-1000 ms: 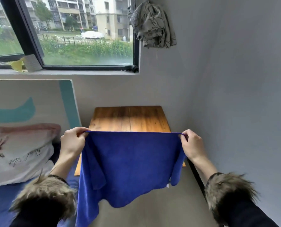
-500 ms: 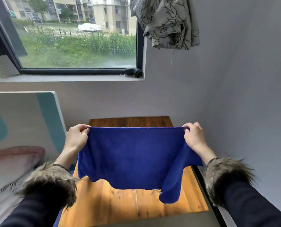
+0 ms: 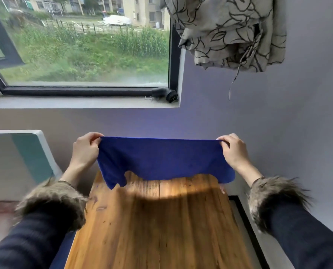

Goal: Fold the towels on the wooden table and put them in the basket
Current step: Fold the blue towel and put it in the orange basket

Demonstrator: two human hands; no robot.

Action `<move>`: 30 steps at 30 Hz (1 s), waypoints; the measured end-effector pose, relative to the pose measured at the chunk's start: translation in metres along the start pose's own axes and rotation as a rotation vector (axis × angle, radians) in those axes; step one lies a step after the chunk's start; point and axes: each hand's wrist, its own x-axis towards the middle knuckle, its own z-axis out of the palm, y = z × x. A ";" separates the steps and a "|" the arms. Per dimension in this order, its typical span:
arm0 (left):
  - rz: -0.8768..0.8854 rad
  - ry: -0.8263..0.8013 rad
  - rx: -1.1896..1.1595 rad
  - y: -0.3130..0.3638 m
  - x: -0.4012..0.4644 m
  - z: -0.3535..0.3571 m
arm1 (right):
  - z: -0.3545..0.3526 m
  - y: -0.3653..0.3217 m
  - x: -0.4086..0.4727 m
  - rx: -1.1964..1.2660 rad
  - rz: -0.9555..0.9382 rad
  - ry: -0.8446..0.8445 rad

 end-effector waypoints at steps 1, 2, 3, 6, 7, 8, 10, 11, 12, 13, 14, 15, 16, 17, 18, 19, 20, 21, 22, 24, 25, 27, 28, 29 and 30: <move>0.002 -0.032 0.005 -0.006 -0.001 0.004 | 0.007 0.004 0.000 -0.001 0.007 -0.019; -0.003 -0.082 0.017 -0.015 -0.003 0.010 | 0.014 0.008 -0.003 -0.008 0.020 -0.044; -0.008 -0.148 0.040 -0.024 -0.007 0.016 | 0.023 0.014 -0.008 -0.016 0.034 -0.075; -0.028 -0.352 0.157 -0.059 -0.030 0.035 | 0.049 0.036 -0.035 -0.047 0.055 -0.182; -0.037 -0.414 0.202 -0.071 -0.041 0.042 | 0.057 0.045 -0.047 -0.074 0.071 -0.223; -0.046 -0.479 0.242 -0.085 -0.053 0.050 | 0.065 0.054 -0.061 -0.116 0.096 -0.272; -0.065 -0.616 0.301 -0.113 -0.079 0.066 | 0.080 0.071 -0.091 -0.229 0.145 -0.400; -0.084 -0.681 0.322 -0.128 -0.092 0.074 | 0.087 0.080 -0.107 -0.291 0.166 -0.471; -0.107 -0.733 0.338 -0.142 -0.107 0.081 | 0.094 0.088 -0.123 -0.348 0.183 -0.541; -0.131 -0.774 0.353 -0.155 -0.121 0.087 | 0.101 0.095 -0.139 -0.393 0.200 -0.602; -0.153 -0.810 0.368 -0.166 -0.136 0.093 | 0.107 0.102 -0.155 -0.430 0.220 -0.655; -0.176 -0.846 0.382 -0.176 -0.151 0.097 | 0.112 0.108 -0.170 -0.468 0.240 -0.705; -0.198 -0.880 0.396 -0.184 -0.165 0.100 | 0.117 0.113 -0.183 -0.502 0.261 -0.750; -0.215 -0.917 0.412 -0.191 -0.178 0.103 | 0.121 0.118 -0.196 -0.525 0.284 -0.791; -0.225 -0.958 0.435 -0.196 -0.188 0.105 | 0.125 0.123 -0.207 -0.541 0.311 -0.832; -0.226 -0.999 0.458 -0.201 -0.196 0.106 | 0.128 0.126 -0.217 -0.555 0.340 -0.877; -0.228 -1.036 0.473 -0.205 -0.203 0.107 | 0.131 0.129 -0.224 -0.567 0.371 -0.930; -0.232 -1.070 0.476 -0.208 -0.209 0.108 | 0.133 0.131 -0.231 -0.571 0.403 -0.979; -0.233 -1.096 0.468 -0.211 -0.214 0.109 | 0.136 0.133 -0.235 -0.570 0.431 -1.015; -0.228 -1.088 0.424 -0.214 -0.220 0.109 | 0.141 0.132 -0.241 -0.566 0.453 -1.021; -0.224 -1.035 0.382 -0.216 -0.222 0.110 | 0.146 0.130 -0.242 -0.557 0.442 -0.991; -0.208 -0.854 0.293 -0.222 -0.224 0.109 | 0.157 0.122 -0.244 -0.544 0.375 -0.918; -0.195 -0.757 0.275 -0.226 -0.224 0.108 | 0.164 0.116 -0.245 -0.545 0.328 -0.891; -0.188 -0.672 0.277 -0.232 -0.224 0.107 | 0.172 0.109 -0.245 -0.541 0.281 -0.871; -0.196 -0.604 0.288 -0.238 -0.222 0.105 | 0.182 0.101 -0.245 -0.526 0.238 -0.860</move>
